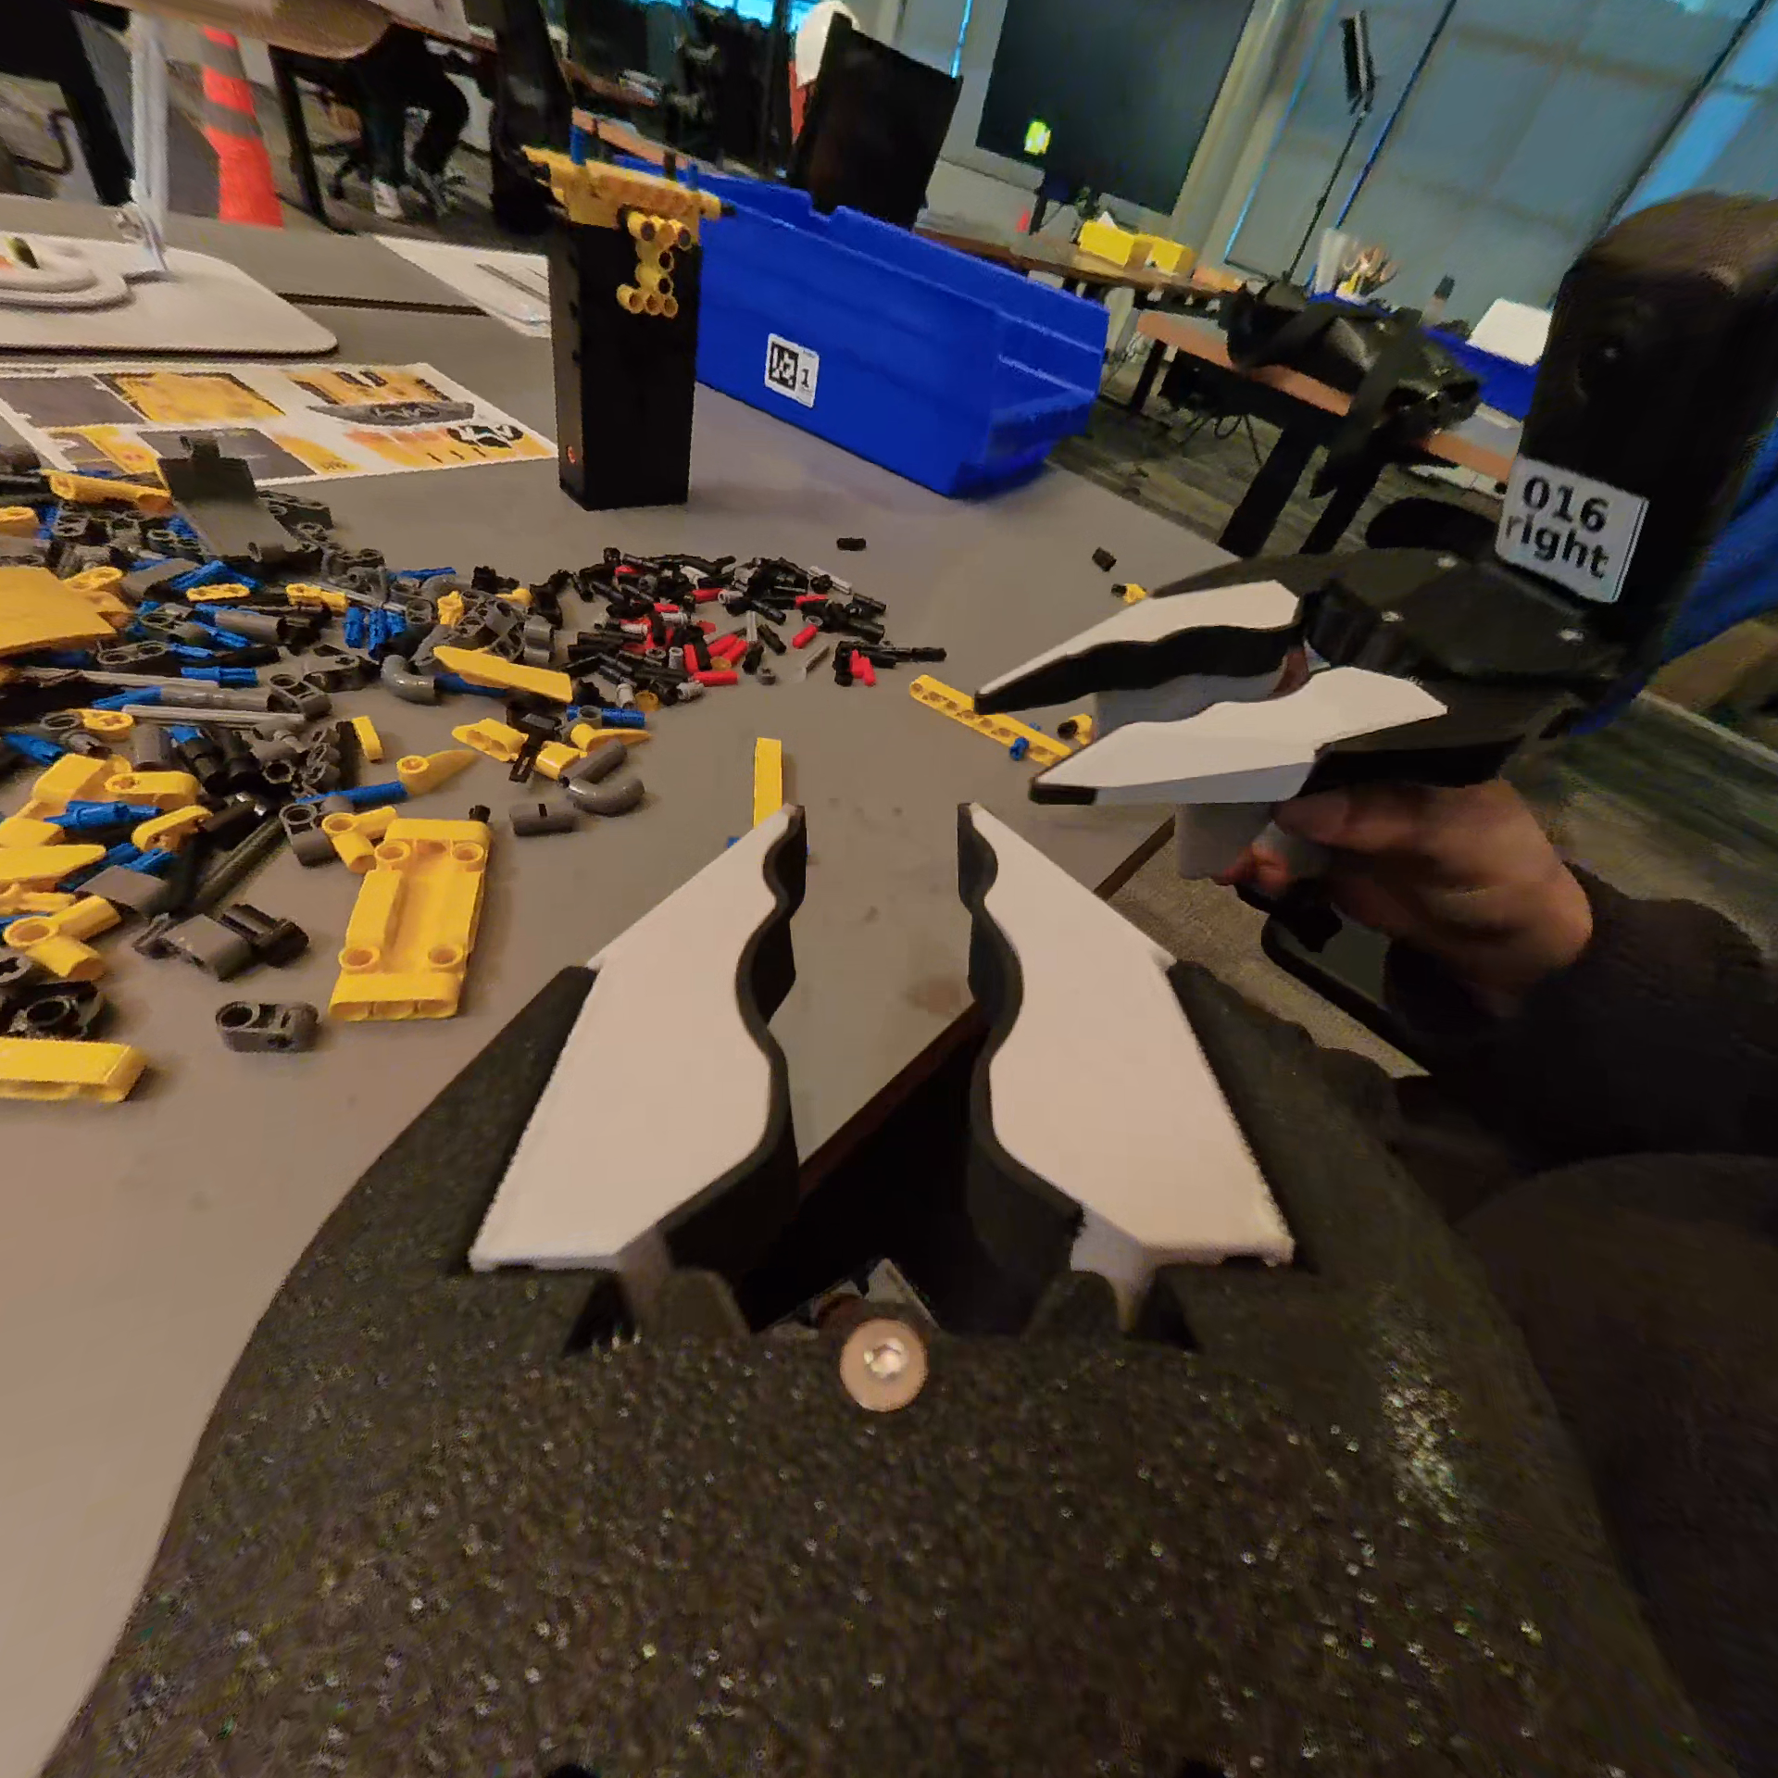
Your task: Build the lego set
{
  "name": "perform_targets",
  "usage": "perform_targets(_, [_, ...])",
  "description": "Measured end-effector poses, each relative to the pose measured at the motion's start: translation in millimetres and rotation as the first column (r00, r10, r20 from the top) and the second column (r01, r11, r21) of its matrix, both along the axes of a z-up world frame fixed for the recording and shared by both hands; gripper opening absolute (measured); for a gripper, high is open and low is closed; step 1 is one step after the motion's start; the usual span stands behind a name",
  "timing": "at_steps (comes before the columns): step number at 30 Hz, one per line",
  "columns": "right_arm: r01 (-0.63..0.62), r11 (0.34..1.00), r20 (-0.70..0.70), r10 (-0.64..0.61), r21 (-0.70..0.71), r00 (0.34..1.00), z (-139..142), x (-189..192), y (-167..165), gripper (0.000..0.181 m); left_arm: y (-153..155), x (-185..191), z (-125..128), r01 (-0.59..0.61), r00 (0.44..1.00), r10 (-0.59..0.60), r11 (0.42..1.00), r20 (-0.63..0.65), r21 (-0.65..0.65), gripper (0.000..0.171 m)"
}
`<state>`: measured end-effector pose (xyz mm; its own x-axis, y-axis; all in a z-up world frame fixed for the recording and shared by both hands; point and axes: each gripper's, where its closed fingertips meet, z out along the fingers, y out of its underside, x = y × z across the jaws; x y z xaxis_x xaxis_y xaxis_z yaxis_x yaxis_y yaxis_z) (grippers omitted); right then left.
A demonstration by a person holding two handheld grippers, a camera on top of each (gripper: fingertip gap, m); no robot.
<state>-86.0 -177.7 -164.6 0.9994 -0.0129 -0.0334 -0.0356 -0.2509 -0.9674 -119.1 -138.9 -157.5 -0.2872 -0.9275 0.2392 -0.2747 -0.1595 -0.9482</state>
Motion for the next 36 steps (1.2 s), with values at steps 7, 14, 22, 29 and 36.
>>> perform_targets(7, [-0.030,0.994,0.188,0.050,-0.108,0.981,-11.8,-9.4,21.4,0.000,7.9,5.7,-15.4,-0.081,0.990,0.093,0.991,-0.105,0.110,0.000])
perform_targets(14, [-0.082,0.979,0.166,0.114,-0.188,0.979,-19.9,0.9,29.1,0.000,-1.8,12.1,-12.1,-0.038,0.992,0.048,0.995,-0.113,0.087,0.010])
perform_targets(22, [-0.091,0.968,0.225,0.144,-0.232,0.964,-20.7,-2.3,37.2,0.000,1.6,16.0,-16.5,-0.064,0.990,0.082,0.986,-0.116,0.152,0.007])
perform_targets(29, [-0.028,0.972,0.214,0.080,-0.233,0.974,-18.3,10.0,35.1,0.000,6.2,19.8,-22.7,-0.104,0.983,0.132,0.974,-0.131,0.200,0.013])
perform_targets(36, [-0.013,0.967,0.210,0.069,-0.253,0.975,-22.6,13.7,33.7,0.000,2.7,19.1,-26.3,-0.092,0.978,0.116,0.986,-0.172,0.139,0.000])
